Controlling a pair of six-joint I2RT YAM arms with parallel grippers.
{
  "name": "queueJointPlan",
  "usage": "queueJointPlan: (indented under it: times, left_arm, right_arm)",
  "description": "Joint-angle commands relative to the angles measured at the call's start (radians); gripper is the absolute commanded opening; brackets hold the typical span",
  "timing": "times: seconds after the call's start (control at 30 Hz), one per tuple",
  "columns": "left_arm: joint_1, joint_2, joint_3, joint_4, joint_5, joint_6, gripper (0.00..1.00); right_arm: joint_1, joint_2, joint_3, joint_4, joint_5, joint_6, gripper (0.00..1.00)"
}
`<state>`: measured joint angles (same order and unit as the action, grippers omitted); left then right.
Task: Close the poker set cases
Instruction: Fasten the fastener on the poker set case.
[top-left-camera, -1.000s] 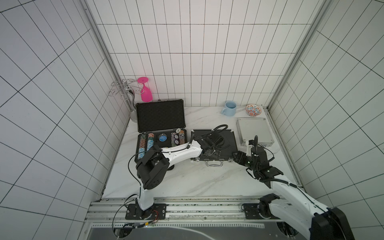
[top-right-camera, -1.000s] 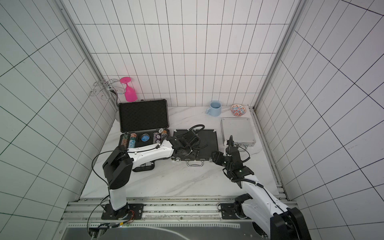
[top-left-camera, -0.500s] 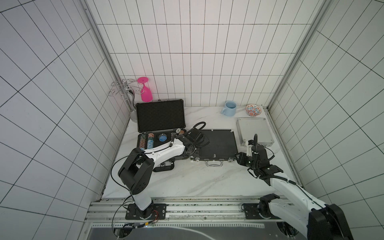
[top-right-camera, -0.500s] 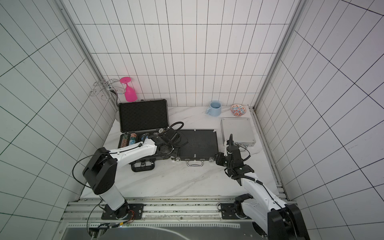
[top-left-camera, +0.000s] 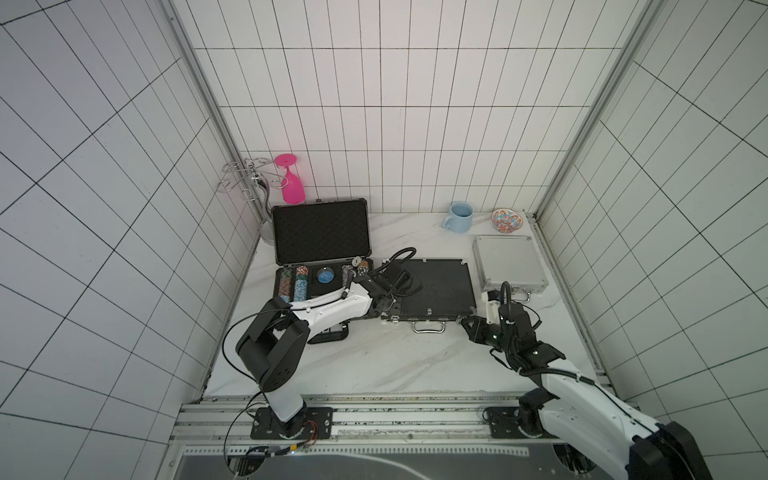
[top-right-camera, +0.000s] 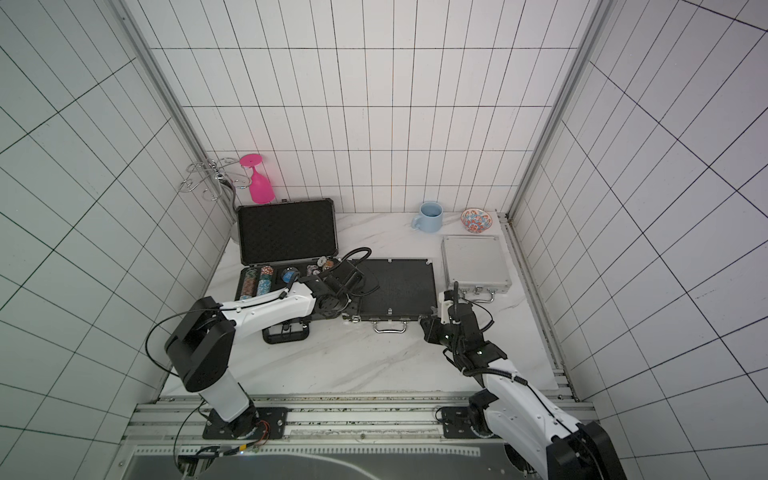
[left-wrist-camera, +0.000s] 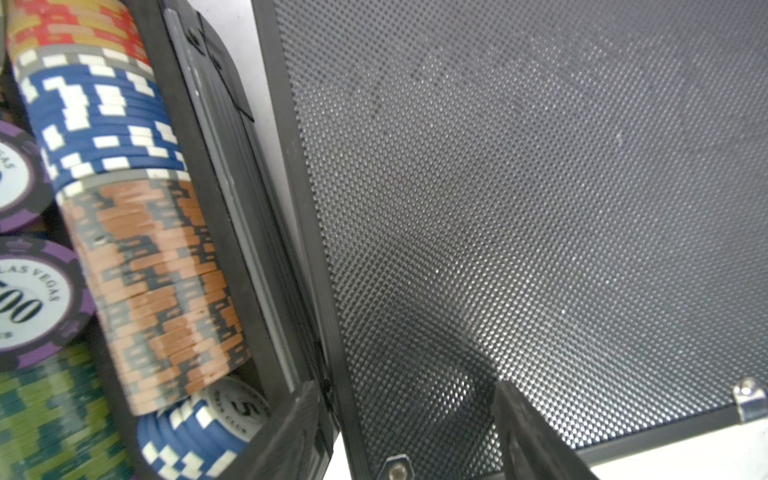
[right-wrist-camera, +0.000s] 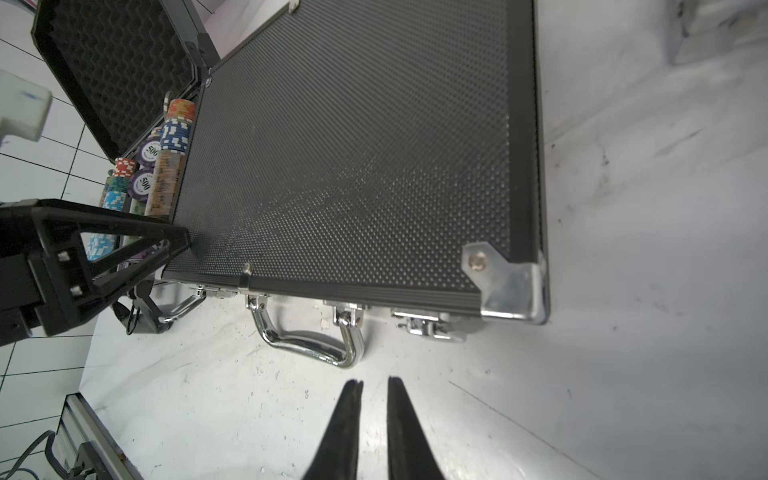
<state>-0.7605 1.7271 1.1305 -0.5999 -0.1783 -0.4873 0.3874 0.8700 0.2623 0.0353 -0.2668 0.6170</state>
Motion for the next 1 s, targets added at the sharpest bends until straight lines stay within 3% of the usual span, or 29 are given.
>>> queueJointPlan:
  times: [0.0, 0.53, 0.97]
  left_arm:
    - [-0.018, 0.154, -0.098, -0.142, 0.022, 0.023, 0.69]
    - [-0.019, 0.154, -0.097, -0.136, 0.038, 0.03, 0.68]
    - [-0.02, 0.147, -0.1, -0.133, 0.047, 0.032, 0.68]
  right_arm:
    - [0.008, 0.023, -0.07, 0.006, 0.024, 0.029, 0.14]
    - [0.007, 0.206, -0.174, 0.424, 0.08, 0.137, 0.08]
    - [0.005, 0.339, -0.177, 0.552, 0.097, 0.157, 0.07]
